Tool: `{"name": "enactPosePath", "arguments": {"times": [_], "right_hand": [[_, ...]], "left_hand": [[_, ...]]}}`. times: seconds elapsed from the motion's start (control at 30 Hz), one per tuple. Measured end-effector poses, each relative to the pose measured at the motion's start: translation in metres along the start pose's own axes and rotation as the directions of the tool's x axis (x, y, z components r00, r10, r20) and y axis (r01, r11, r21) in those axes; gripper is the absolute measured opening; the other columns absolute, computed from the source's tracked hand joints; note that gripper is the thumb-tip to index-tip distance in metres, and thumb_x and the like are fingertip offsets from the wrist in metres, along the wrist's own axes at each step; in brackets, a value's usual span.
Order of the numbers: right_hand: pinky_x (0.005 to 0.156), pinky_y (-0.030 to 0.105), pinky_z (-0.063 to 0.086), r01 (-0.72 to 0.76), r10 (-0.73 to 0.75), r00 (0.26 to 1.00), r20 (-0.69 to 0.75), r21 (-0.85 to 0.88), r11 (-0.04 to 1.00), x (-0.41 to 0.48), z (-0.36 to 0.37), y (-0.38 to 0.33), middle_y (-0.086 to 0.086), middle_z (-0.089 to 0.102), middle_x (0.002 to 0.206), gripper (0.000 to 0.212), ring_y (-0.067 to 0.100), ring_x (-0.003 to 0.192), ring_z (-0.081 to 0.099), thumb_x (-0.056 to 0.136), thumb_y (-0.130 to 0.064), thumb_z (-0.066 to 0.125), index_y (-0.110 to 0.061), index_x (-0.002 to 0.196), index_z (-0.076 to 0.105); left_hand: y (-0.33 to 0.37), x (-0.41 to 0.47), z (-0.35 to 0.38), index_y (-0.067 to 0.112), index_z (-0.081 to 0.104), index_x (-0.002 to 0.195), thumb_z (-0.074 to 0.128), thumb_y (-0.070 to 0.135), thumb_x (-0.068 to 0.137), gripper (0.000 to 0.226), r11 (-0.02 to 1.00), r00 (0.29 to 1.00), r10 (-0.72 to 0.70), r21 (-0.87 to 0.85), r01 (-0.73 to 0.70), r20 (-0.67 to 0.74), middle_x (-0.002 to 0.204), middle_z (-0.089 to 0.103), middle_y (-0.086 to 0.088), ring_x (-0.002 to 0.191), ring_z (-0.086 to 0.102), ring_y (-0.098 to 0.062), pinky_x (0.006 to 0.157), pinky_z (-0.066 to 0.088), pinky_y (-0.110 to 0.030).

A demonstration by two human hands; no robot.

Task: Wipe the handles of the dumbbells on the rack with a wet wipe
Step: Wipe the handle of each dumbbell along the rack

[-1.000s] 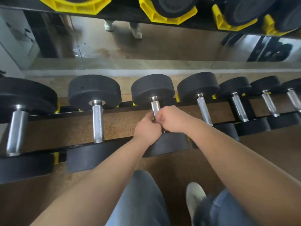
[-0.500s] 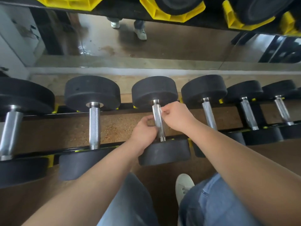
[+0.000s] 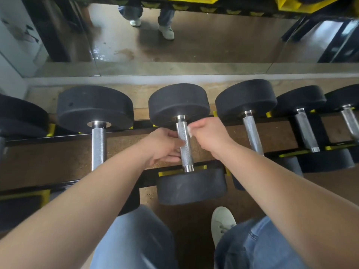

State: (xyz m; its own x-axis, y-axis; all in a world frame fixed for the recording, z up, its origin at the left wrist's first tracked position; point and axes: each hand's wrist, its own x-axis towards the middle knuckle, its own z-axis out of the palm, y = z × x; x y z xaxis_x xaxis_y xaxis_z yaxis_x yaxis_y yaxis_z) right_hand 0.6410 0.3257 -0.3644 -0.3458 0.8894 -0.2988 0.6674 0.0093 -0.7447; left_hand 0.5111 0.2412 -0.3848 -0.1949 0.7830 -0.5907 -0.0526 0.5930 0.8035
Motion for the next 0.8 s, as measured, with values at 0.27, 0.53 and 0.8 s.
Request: {"name": "enactPosePath", "arguments": {"times": [0.27, 0.53, 0.8], "right_hand": [[0.048, 0.026, 0.032, -0.023, 0.273, 0.804, 0.527, -0.433, 0.901, -0.003, -0.026, 0.014, 0.003, 0.06, 0.071, 0.014, 0.013, 0.052, 0.039, 0.082, -0.009, 0.078, -0.012, 0.096, 0.077], [0.047, 0.024, 0.031, -0.211, 0.141, 0.939, 0.314, 0.202, 0.956, 0.031, -0.004, 0.014, 0.009, 0.073, 0.106, 0.019, 0.01, 0.054, 0.038, 0.098, -0.007, 0.061, -0.014, 0.112, 0.072], [0.038, 0.013, 0.024, -0.152, 0.308, 0.605, 0.734, -0.273, 0.95, 0.022, -0.023, 0.024, -0.003, 0.061, 0.063, 0.014, 0.003, 0.046, 0.033, 0.099, 0.0, 0.056, -0.006, 0.093, 0.068]], "left_hand": [[-0.002, 0.008, 0.0, 0.007, 0.055, 0.133, 0.067, 0.012, 0.099, 0.036, 1.0, 1.0, 0.006, 0.025, -0.006, -0.022, 0.106, 0.076, -0.015, 0.092, 0.077, -0.024, 0.077, 0.065, -0.034], [-0.001, 0.009, -0.005, 0.008, 0.065, 0.121, 0.068, 0.009, 0.097, 0.024, 0.999, 1.0, 0.029, 0.014, -0.029, -0.001, 0.103, 0.076, -0.01, 0.096, 0.075, -0.019, 0.078, 0.064, -0.031], [-0.001, 0.006, -0.006, 0.012, 0.065, 0.125, 0.072, 0.01, 0.095, 0.031, 0.998, 0.998, 0.045, 0.055, -0.042, -0.054, 0.114, 0.072, -0.01, 0.109, 0.069, -0.018, 0.079, 0.063, -0.035]]}}
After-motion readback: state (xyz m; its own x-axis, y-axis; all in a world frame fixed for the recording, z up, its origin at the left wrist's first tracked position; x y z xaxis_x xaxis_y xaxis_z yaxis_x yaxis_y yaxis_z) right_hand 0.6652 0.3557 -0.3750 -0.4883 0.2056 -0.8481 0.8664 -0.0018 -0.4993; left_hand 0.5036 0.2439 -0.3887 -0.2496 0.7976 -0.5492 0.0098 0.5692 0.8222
